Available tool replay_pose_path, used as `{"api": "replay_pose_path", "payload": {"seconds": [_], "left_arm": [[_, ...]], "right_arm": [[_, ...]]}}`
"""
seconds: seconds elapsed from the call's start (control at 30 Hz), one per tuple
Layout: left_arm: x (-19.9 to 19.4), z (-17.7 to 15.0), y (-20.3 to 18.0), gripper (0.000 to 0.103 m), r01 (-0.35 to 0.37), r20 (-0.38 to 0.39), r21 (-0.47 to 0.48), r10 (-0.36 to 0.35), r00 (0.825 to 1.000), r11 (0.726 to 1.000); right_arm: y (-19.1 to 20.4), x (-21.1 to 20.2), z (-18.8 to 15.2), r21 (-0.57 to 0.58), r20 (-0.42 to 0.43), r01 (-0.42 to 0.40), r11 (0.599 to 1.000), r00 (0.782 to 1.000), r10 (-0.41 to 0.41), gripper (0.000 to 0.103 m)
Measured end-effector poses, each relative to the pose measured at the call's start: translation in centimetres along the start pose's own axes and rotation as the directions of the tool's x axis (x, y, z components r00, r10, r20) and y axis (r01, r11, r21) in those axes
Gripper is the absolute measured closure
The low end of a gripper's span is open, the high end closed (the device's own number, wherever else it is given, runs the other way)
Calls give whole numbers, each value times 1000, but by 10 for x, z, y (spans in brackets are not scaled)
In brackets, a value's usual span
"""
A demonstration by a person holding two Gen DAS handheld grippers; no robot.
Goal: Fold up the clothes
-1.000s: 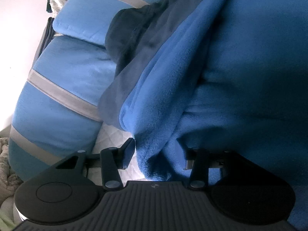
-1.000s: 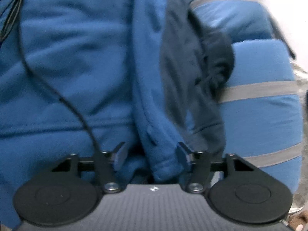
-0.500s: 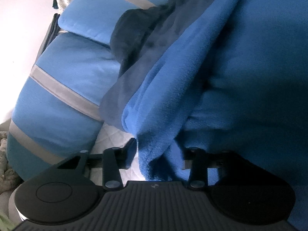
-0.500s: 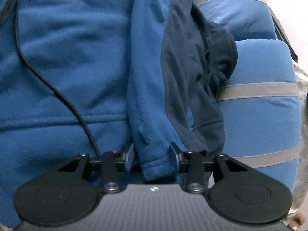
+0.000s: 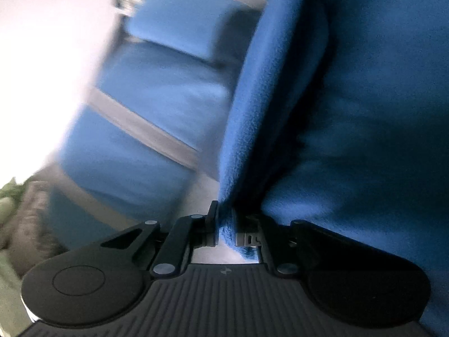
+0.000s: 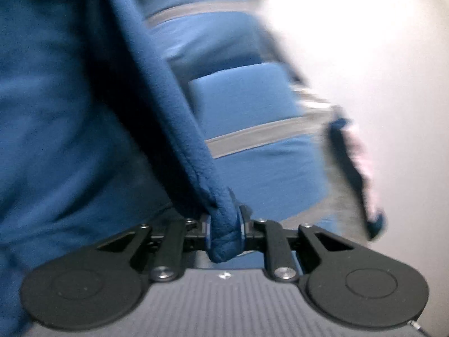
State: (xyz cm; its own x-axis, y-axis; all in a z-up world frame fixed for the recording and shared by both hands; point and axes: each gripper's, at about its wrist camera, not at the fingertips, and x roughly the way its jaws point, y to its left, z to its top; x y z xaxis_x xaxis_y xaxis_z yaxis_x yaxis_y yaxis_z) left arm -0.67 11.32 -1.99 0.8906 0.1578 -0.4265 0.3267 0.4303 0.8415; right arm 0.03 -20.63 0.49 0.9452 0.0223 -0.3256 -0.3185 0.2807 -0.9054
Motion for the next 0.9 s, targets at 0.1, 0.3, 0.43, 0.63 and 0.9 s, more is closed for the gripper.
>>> {"api": "replay_pose_path", "payload": {"seconds": [0.1, 0.3, 0.43, 0.63, 0.9], "left_arm": [[5, -4, -9, 94, 65, -32, 24, -64, 997, 998], [5, 2, -12, 80, 96, -48, 30, -95, 994, 995], [-6, 4, -23, 49, 104, 16, 100, -106, 994, 990], [-26, 25, -36, 49, 51, 129, 195, -77, 989, 980], [-32, 57, -45, 50, 137, 223, 224, -188, 956, 965]], "right_arm": [[17, 7, -4, -49, -47, -141, 989, 989, 139, 85], [16, 11, -7, -17, -76, -226, 974, 971, 224, 85], [16, 8, -8, -4, -84, -260, 966, 962, 259, 85], [9, 1, -8, 19, -79, -332, 943, 940, 333, 84], [9, -6, -12, 24, -76, -354, 935, 932, 355, 84]]}}
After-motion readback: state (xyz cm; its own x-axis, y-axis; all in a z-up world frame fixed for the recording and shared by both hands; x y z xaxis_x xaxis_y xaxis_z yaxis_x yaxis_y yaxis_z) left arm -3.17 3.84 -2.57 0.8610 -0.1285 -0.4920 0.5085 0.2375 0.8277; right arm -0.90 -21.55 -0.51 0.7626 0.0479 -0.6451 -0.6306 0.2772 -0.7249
